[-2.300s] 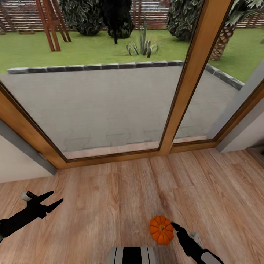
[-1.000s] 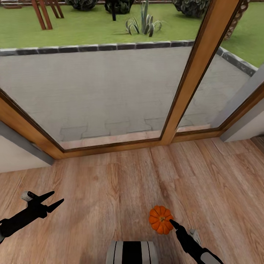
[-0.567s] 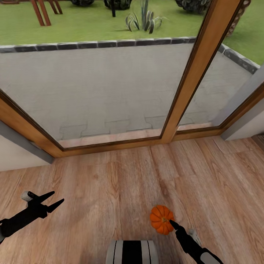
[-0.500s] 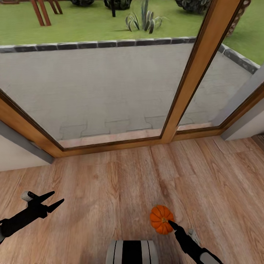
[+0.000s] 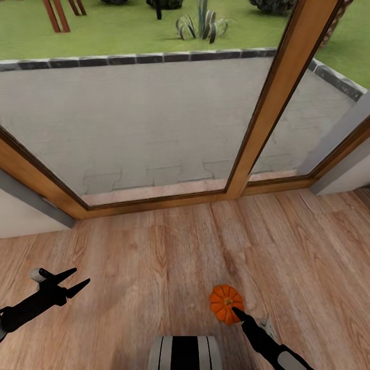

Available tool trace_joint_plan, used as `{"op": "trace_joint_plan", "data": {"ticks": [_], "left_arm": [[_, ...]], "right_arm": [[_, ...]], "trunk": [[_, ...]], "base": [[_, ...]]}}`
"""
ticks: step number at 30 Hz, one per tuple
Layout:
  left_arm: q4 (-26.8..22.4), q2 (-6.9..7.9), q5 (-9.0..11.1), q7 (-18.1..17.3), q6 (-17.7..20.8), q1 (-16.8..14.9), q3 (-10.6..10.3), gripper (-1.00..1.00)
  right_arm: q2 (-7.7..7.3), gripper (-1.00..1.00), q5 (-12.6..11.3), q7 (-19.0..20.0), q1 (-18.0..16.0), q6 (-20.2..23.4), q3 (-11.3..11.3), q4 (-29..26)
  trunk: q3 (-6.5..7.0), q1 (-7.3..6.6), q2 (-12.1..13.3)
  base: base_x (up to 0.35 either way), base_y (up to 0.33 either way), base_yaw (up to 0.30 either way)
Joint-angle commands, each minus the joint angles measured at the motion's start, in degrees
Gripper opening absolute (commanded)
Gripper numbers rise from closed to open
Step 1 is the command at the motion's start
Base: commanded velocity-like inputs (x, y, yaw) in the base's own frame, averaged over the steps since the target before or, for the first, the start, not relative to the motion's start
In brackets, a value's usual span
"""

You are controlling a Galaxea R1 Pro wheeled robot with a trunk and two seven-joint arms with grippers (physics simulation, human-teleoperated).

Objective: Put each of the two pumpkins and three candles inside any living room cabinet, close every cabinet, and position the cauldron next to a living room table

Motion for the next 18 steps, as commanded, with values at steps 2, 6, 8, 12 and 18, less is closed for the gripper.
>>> {"op": "trace_joint_plan", "data": {"ticks": [2,6,8,12,18], "left_arm": [[0.0,0.06,0.3,-0.3,0.6,0.0,-0.4,1.0],[-0.3,0.06,0.3,-0.3,0.6,0.0,-0.3,1.0],[-0.3,0.06,0.3,-0.3,0.6,0.0,-0.3,1.0],[-0.3,0.06,0.3,-0.3,0.5,0.0,-0.3,1.0],[-0.3,0.06,0.3,-0.3,0.5,0.0,-0.4,1.0]], "right_arm": [[-0.04,1.0,-0.6,0.1,0.0,0.3,0.2,0.0],[-0.04,1.0,-0.6,0.1,0.0,0.3,0.3,0.0],[-0.04,1.0,-0.6,0.1,0.0,0.3,0.2,0.0],[-0.04,1.0,-0.6,0.1,0.0,0.2,0.2,0.0],[-0.04,1.0,-0.6,0.1,0.0,0.3,0.3,0.0]], "trunk": [[-0.03,-0.01,0.0],[-0.03,-0.01,0.0],[-0.03,-0.01,0.0],[-0.03,-0.01,0.0],[-0.03,-0.01,0.0]], "base": [[0.0,0.0,0.0],[0.0,0.0,0.0],[0.01,0.0,0.0],[0.062,0.015,0.0],[0.047,0.002,0.0]]}}
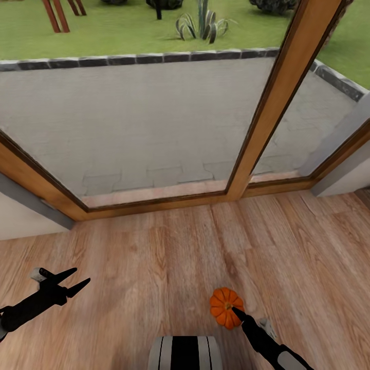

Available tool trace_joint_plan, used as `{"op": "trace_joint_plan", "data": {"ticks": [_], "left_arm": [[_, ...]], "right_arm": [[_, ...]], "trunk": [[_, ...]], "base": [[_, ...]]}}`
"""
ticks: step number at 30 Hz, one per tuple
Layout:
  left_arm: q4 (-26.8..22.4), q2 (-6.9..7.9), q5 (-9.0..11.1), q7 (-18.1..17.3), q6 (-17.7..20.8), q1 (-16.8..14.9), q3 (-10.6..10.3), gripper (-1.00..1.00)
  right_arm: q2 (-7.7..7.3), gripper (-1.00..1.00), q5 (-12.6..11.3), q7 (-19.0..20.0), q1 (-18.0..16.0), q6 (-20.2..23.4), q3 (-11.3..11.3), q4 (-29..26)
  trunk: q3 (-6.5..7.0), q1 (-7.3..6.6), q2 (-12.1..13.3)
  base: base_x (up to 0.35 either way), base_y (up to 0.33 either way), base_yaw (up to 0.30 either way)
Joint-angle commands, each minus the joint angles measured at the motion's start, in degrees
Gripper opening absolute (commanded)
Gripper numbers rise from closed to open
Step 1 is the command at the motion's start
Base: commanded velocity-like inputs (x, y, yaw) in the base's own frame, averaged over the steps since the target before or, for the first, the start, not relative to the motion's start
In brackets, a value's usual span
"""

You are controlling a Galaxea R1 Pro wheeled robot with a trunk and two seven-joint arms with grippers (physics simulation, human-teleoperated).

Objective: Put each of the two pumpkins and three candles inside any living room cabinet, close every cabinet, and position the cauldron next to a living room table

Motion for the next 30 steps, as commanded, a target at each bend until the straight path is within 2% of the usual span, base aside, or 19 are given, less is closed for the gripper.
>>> {"op": "trace_joint_plan", "data": {"ticks": [1,9,13,17,19,30], "left_arm": [[0.0,0.06,0.3,-0.3,0.6,0.0,-0.4,1.0],[0.0,0.06,0.3,-0.3,0.6,0.0,-0.3,1.0],[0.0,0.06,0.3,-0.3,0.6,0.0,-0.3,1.0],[0.0,0.06,0.3,-0.3,0.6,0.0,-0.3,1.0],[0.0,0.06,0.3,-0.3,0.6,0.0,-0.3,1.0],[0.0,0.06,0.3,-0.3,0.6,0.0,-0.4,1.0]], "right_arm": [[-0.04,1.0,-0.6,0.1,0.0,0.3,0.2,0.0],[-0.04,1.0,-0.6,0.1,0.0,0.3,0.2,0.0],[-0.04,1.0,-0.6,0.1,0.0,0.3,0.2,0.0],[-0.04,1.0,-0.6,0.1,0.0,0.3,0.2,0.0],[-0.04,1.0,-0.6,0.1,0.0,0.3,0.2,0.0],[-0.04,1.0,-0.6,0.1,0.0,0.3,0.2,0.0]], "trunk": [[-0.03,0.0,0.0],[-0.03,0.0,0.0],[-0.92,0.11,-0.1],[-0.92,0.11,-0.1],[-1.36,0.16,-0.1],[-1.36,0.16,-0.1]], "base": [[0.114,0.0,0.0],[0.017,0.0,0.0],[0.001,0.0,0.0],[0.0,0.0,0.0],[0.0,0.0,0.0],[0.004,0.002,0.0]]}}
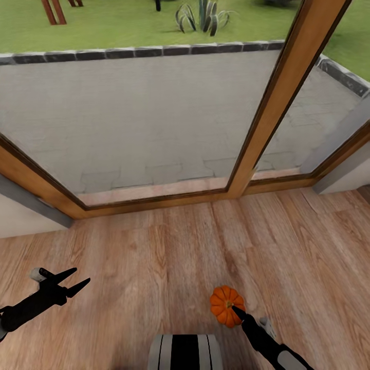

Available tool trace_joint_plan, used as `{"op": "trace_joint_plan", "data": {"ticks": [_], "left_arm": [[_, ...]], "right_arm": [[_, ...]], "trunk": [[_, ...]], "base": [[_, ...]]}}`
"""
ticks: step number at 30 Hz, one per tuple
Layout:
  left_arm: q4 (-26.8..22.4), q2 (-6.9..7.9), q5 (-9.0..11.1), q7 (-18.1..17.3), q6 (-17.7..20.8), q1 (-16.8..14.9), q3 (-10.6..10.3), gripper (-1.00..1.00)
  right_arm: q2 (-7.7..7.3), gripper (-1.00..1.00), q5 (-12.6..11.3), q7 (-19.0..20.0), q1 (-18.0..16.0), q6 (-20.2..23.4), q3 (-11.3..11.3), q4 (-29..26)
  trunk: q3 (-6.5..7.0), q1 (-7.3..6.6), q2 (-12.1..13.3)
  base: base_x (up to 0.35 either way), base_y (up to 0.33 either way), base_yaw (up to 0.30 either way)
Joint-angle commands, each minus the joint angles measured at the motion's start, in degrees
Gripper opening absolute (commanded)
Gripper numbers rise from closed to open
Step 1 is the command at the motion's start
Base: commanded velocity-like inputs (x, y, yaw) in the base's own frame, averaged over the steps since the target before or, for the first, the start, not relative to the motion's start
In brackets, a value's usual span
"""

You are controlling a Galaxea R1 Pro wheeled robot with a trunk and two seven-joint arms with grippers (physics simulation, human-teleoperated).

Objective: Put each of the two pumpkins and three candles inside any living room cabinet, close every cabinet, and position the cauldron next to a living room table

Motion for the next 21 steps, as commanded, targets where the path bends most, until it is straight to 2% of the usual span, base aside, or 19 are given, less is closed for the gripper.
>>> {"op": "trace_joint_plan", "data": {"ticks": [1,21], "left_arm": [[0.0,0.06,0.3,-0.3,0.6,-0.1,-0.4,1.0],[0.0,0.06,0.3,-0.3,0.6,-0.1,-0.4,1.0]], "right_arm": [[-0.03,1.0,-0.2,-0.5,0.0,0.2,0.5,0.2],[-0.03,1.0,-0.2,-0.5,0.0,0.2,0.4,0.2]], "trunk": [[-0.04,0.01,0.0],[-0.04,0.01,0.0]], "base": [[0.068,0.036,0.0],[0.028,0.016,0.0]]}}
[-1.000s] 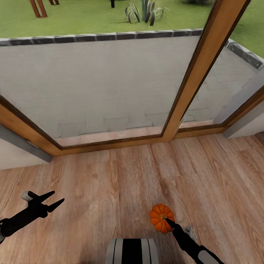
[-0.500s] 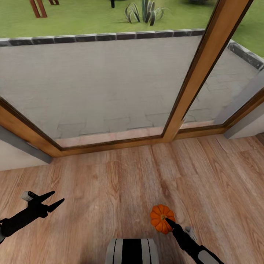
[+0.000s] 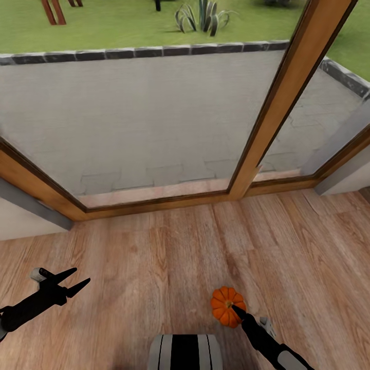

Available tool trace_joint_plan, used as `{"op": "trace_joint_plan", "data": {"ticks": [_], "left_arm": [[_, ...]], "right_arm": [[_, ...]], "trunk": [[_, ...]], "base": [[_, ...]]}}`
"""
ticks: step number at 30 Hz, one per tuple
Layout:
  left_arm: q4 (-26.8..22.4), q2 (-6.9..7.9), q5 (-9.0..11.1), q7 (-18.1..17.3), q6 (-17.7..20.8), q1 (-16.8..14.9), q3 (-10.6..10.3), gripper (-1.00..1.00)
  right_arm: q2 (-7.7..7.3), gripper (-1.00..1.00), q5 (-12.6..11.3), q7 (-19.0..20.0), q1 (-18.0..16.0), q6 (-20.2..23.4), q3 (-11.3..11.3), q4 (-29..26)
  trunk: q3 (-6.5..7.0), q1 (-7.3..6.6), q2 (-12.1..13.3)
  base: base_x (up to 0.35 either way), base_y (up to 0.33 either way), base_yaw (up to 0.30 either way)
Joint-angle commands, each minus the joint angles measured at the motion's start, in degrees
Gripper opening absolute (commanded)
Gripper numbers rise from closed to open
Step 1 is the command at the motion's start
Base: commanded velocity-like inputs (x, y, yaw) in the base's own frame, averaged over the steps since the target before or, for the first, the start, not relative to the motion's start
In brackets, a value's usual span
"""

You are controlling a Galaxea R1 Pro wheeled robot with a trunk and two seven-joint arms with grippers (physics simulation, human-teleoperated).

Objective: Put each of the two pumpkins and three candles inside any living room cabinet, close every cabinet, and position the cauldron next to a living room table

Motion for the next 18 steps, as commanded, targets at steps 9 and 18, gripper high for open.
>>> {"op": "trace_joint_plan", "data": {"ticks": [9,18], "left_arm": [[0.0,0.06,0.3,-0.3,0.6,-0.1,-0.4,1.0],[0.0,0.06,0.3,-0.3,0.6,-0.1,-0.4,1.0]], "right_arm": [[-0.01,-1.0,-0.2,-1.3,0.0,0.2,0.6,0.2],[-0.01,-1.0,-0.2,-1.3,0.0,0.2,0.7,0.2]], "trunk": [[-0.04,0.0,0.0],[-0.04,0.0,0.0]], "base": [[0.0,0.0,0.0],[0.0,0.0,0.0]]}}
